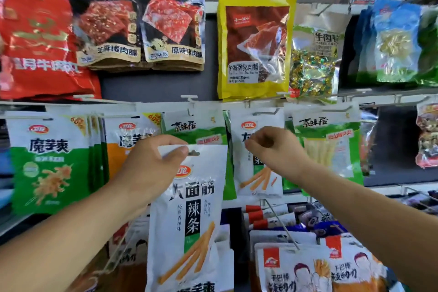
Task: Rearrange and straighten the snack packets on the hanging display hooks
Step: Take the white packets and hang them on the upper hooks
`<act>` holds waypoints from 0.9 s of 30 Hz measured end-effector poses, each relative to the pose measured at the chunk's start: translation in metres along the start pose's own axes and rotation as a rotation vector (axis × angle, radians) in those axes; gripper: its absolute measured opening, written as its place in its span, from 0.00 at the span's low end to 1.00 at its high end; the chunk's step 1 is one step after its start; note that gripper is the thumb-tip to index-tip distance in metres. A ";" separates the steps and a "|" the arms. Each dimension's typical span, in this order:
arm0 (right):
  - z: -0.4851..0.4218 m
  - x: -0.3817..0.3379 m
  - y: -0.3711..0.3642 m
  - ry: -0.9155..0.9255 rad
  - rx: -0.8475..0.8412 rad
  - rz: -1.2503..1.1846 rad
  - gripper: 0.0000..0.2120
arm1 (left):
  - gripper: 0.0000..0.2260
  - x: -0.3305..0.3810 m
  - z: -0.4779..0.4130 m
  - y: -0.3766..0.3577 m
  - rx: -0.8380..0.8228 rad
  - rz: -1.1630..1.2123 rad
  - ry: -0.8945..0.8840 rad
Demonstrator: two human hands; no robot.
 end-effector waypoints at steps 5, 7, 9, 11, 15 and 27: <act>-0.015 -0.024 -0.072 -0.210 -0.102 -0.351 0.22 | 0.04 -0.009 0.010 0.021 0.030 0.028 -0.008; -0.024 -0.025 -0.079 -0.270 0.005 -0.442 0.22 | 0.04 -0.014 0.011 0.031 0.042 0.052 0.012; -0.031 -0.033 -0.074 -0.240 0.125 -0.432 0.19 | 0.04 -0.018 0.011 0.038 0.054 0.050 0.015; -0.036 -0.044 -0.071 -0.198 0.177 -0.434 0.18 | 0.04 -0.019 0.011 0.045 0.073 0.039 -0.001; -0.046 -0.066 -0.084 -0.249 0.043 -0.513 0.16 | 0.04 -0.022 0.007 0.055 0.113 0.021 -0.014; -0.018 -0.102 -0.048 -0.199 0.019 -0.707 0.07 | 0.04 -0.010 0.013 0.077 0.222 0.008 -0.048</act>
Point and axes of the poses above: each hand's wrist, its own z-axis away from the middle knuckle, its own y-axis out of the back of the hand, x = y × z, the point moved 7 cm from there along -z, towards the middle knuckle, and after that the axes turned 2 degrees about x, right-handed, at the moved point
